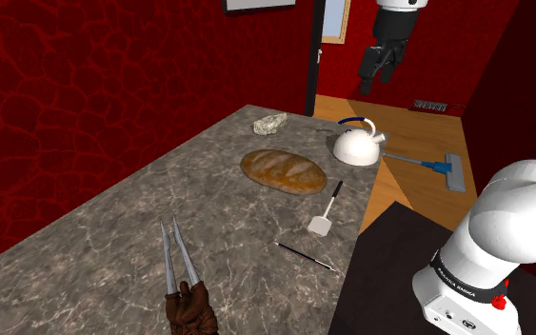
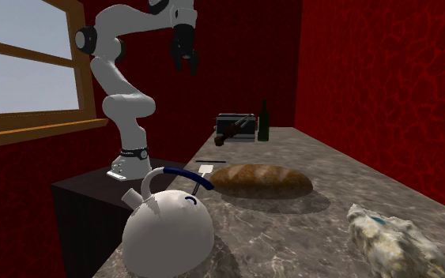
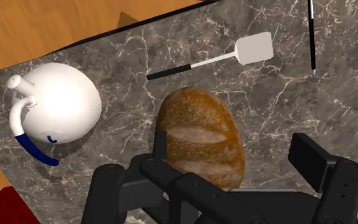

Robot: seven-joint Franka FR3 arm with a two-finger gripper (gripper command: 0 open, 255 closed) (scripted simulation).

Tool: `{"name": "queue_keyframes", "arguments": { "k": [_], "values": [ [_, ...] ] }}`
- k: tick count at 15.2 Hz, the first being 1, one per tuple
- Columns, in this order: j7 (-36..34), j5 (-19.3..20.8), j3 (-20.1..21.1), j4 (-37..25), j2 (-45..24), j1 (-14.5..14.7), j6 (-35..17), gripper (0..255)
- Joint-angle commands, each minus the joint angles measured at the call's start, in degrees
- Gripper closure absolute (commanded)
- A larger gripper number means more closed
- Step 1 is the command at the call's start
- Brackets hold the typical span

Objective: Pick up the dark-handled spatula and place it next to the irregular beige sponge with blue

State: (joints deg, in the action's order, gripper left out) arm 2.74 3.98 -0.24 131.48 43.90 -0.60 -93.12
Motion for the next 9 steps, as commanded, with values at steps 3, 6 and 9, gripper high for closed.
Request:
{"name": "queue_keyframes", "arguments": {
  "k": [3, 6, 9],
  "values": [
    [-4.94, -0.7, 1.2, 4.13, 0.49, -1.38, -3.4, 0],
    [-12.33, -1.88, 3.13, 9.84, 0.59, -3.36, -8.63, 0],
    [-19.73, -3.22, 5.26, 14.94, -0.15, -5.27, -14.11, 0]
  ]
}}
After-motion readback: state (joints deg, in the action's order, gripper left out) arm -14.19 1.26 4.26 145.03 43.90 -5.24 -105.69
